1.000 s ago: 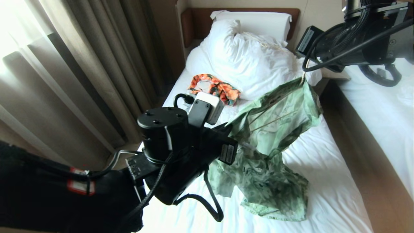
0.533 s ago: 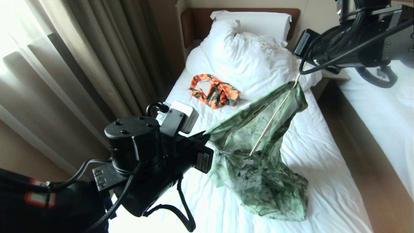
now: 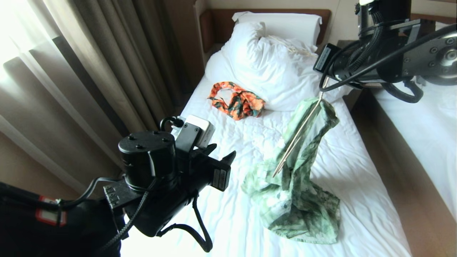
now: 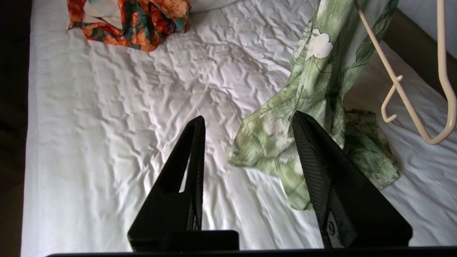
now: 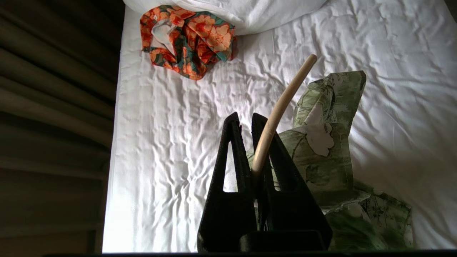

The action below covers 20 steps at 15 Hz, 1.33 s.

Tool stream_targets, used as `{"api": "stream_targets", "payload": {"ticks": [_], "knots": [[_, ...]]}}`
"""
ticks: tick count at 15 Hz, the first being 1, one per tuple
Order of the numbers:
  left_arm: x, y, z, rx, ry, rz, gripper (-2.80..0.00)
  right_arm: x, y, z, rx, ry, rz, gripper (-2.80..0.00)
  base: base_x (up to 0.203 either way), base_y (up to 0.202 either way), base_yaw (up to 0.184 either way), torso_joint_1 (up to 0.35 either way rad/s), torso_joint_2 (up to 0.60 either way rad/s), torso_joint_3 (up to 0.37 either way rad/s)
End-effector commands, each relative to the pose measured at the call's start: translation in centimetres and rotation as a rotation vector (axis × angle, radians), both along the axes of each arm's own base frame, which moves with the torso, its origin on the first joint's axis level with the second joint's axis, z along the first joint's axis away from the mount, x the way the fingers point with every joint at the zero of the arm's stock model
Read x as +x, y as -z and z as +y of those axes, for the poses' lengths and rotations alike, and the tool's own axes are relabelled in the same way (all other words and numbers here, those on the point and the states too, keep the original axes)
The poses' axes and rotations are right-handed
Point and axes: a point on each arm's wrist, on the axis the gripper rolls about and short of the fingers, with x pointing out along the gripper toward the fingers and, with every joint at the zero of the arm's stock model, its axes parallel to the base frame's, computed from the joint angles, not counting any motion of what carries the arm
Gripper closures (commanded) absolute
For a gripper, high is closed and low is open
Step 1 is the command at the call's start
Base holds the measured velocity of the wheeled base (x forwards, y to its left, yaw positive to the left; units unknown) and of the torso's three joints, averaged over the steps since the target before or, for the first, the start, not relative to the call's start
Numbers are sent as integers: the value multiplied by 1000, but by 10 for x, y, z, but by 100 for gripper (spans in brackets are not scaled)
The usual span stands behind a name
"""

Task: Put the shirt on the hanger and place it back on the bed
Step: Take the clothes hanger out of the clothes, then place the hanger on the bed

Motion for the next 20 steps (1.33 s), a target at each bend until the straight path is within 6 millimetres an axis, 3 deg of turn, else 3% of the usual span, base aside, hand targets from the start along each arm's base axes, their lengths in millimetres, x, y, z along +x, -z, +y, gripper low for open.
{"api": "stream_targets", "payload": {"ticks": [1,2,5,7,10,12,16,20], "knots": [[0,8,4,-4,-16,31,-280,7,9,4,-6,1,21,0,0,0,0,0,0,0],[-2,14,8,-6,-28,55,0,10,14,6,-6,2,33,0,0,0,0,0,0,0],[-13,32,36,12,-86,102,0,18,27,9,38,15,70,0,0,0,0,0,0,0],[-17,43,72,11,-191,104,0,20,36,10,68,20,99,0,0,0,0,0,0,0],[-21,41,109,-17,-316,70,0,32,58,15,77,30,160,0,0,0,0,0,0,0],[-25,33,115,-39,-338,41,0,49,89,13,14,62,254,0,0,0,0,0,0,0],[-31,38,120,-31,-361,52,0,79,156,5,-195,98,500,0,0,0,0,0,0,0],[-42,39,127,-36,-369,54,0,92,196,6,-380,142,646,0,0,0,0,0,0,0]]}}
